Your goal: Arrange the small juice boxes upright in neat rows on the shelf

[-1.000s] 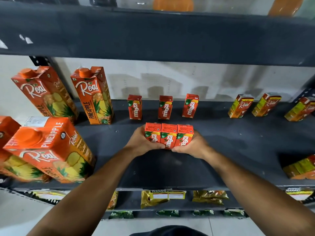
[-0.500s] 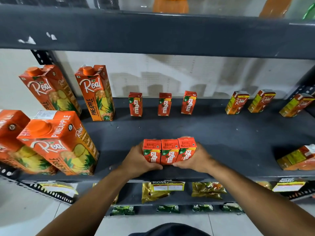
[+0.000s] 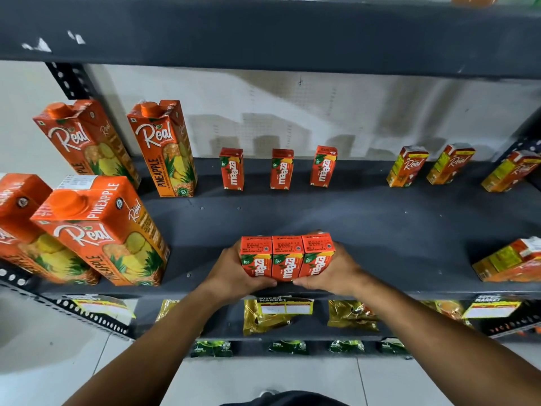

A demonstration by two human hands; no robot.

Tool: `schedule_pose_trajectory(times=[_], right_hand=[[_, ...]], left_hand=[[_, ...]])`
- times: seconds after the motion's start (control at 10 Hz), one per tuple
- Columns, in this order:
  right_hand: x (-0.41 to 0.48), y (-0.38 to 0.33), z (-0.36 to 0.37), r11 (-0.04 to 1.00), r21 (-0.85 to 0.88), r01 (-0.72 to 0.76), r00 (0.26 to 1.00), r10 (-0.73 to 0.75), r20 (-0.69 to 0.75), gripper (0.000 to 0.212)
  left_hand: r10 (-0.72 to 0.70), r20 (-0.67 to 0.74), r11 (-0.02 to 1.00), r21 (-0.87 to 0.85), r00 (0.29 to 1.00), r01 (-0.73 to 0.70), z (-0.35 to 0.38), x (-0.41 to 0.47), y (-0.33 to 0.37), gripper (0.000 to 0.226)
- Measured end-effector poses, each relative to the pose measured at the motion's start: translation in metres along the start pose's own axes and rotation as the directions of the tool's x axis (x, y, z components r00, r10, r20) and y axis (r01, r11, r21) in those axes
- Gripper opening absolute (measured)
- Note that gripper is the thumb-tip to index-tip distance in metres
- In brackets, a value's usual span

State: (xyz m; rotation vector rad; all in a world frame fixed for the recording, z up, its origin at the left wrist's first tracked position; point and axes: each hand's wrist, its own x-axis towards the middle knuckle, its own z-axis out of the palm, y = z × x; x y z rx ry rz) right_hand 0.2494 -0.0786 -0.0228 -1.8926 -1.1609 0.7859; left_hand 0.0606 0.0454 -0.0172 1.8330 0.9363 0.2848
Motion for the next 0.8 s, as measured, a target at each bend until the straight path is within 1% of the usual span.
schedule_pose_trajectory(times=[0.2, 0.3, 0.4, 0.5, 0.6, 0.7, 0.8], right_hand=[[-0.012, 0.0, 0.001, 0.999, -0.035, -0.008, 0.999, 0.009, 0.037, 0.061], [-0.008, -0.001, 0.002, 0.999, -0.035, -0.022, 0.999, 0.023, 0.034, 0.063], [-0.001, -0.001, 0.0, 1.0, -0.025, -0.008, 0.999, 0.009, 0.047, 0.09], [-0.012, -0.001, -0.009, 0.998, 0.05, 0.026, 0.997, -0.029, 0.069, 0.128], [-0.051, -0.006, -0.039, 0.985, 0.106, 0.138, 0.988, -0.129, -0.09, 0.13], [-0.099, -0.019, -0.07, 0.941, 0.137, 0.311, 0.924, -0.265, -0.276, 0.101], [-0.17, -0.08, -0.117, 0.759, 0.163, 0.63, 0.697, -0.46, -0.55, 0.043]], left_hand=[[-0.01, -0.005, 1.0, 0.015, 1.0, 0.01, 0.005, -0.012, -0.002, 0.065], [-0.013, -0.002, 1.0, 0.002, 1.0, 0.013, 0.002, -0.007, -0.001, 0.063], [0.014, 0.023, 0.999, -0.037, 1.0, -0.013, -0.002, -0.002, 0.0, 0.074], [0.124, 0.021, 0.984, -0.132, 0.992, -0.12, -0.004, -0.011, -0.004, 0.102], [0.306, -0.187, 0.949, -0.016, 0.934, -0.314, -0.01, -0.034, -0.006, 0.113], [0.484, -0.308, 0.873, 0.234, 0.819, -0.428, -0.015, -0.059, 0.013, 0.095], [0.806, -0.237, 0.57, 0.559, 0.543, -0.602, -0.024, -0.088, 0.076, 0.075]])
